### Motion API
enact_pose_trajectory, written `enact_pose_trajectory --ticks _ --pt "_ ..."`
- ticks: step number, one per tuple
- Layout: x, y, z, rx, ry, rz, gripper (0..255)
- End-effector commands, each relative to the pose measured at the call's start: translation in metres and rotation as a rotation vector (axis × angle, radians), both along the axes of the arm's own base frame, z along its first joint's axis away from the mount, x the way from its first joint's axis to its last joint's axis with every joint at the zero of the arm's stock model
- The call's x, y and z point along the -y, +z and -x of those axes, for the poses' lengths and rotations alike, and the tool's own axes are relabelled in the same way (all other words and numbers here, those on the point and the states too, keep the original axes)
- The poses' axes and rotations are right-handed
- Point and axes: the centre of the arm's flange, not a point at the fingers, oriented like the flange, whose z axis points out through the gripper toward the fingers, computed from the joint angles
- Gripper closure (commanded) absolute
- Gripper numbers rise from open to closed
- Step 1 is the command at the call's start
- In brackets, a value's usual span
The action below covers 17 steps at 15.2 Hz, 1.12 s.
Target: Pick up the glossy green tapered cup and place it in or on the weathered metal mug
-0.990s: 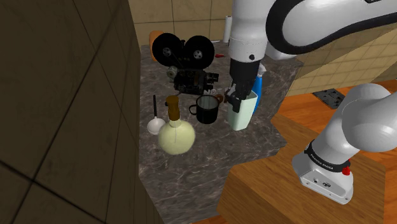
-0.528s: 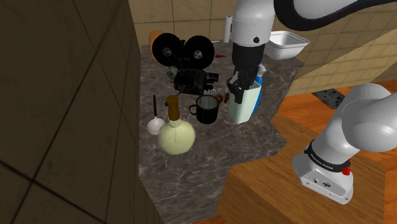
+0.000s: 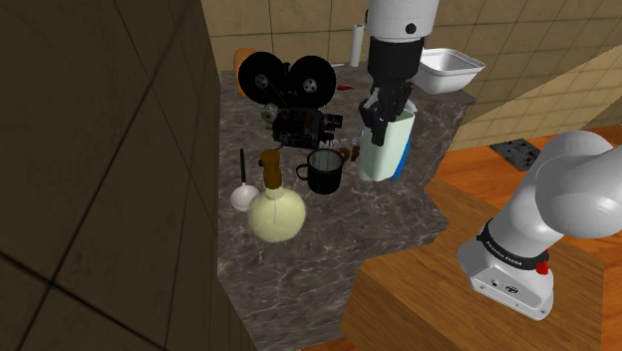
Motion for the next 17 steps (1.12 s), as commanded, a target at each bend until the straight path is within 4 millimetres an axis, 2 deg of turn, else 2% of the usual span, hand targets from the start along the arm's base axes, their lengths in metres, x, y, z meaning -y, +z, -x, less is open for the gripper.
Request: enact_pose_trajectory --ticks 1,12,13,17 --pt "0.000 0.008 -0.014 0.000 0.000 0.000 255" --pt "0.004 0.048 -0.153 0.000 0.000 0.000 255" --pt "0.005 0.053 -0.172 0.000 0.000 0.000 255" --pt "0.005 0.032 -0.172 0.000 0.000 0.000 255"
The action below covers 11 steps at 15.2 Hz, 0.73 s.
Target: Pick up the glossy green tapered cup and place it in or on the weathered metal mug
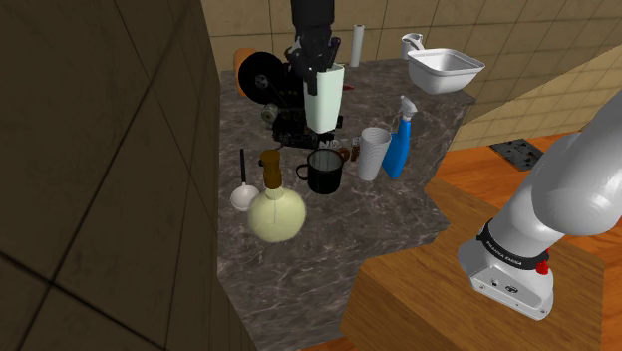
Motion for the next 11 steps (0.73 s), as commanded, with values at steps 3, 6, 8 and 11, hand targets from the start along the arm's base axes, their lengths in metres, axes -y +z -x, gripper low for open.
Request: enact_pose_trajectory --ticks 3,6,8,11 --pt "-0.001 -0.021 -0.001 0.001 0.000 0.000 255" --pt "-0.001 -0.037 -0.001 0.001 0.000 0.000 255" --pt "-0.001 -0.048 -0.001 0.001 0.000 0.000 255" --pt "-0.001 -0.064 -0.001 0.001 0.000 0.000 255"
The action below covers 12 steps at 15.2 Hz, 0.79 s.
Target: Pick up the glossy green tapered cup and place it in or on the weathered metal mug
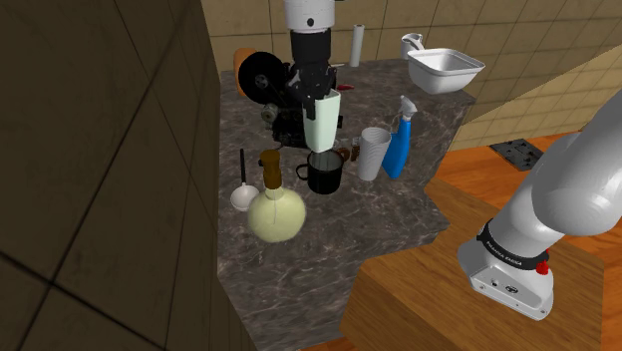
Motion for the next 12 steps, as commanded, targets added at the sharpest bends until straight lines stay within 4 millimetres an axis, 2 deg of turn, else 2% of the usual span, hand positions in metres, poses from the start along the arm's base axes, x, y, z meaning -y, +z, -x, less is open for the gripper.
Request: enact_pose_trajectory --ticks 1,7,12 --pt "0.000 -0.010 0.001 0.001 0.000 0.000 255" --pt "0.000 -0.042 0.001 0.001 0.000 0.000 255" --pt "0.000 -0.045 0.001 0.001 0.000 0.000 255"
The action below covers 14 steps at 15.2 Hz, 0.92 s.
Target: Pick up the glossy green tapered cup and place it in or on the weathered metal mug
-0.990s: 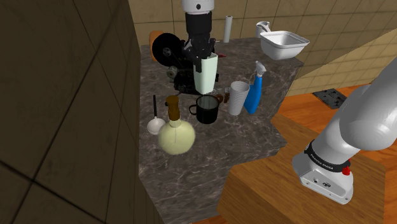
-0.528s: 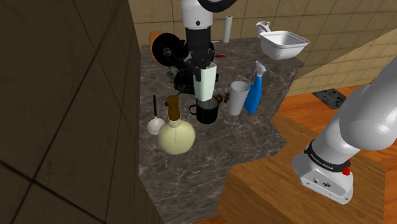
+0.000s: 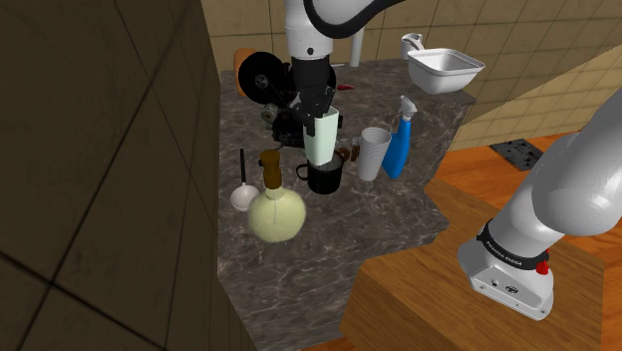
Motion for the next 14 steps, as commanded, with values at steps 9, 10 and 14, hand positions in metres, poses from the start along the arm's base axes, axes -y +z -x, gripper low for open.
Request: enact_pose_trajectory --ticks 9,10,14 --pt "0.000 0.000 0.000 0.000 0.000 0.000 0" --pt "0.000 0.000 0.000 0.000 0.000 0.000 0" --pt "0.000 0.049 -0.004 0.000 0.000 0.000 0"
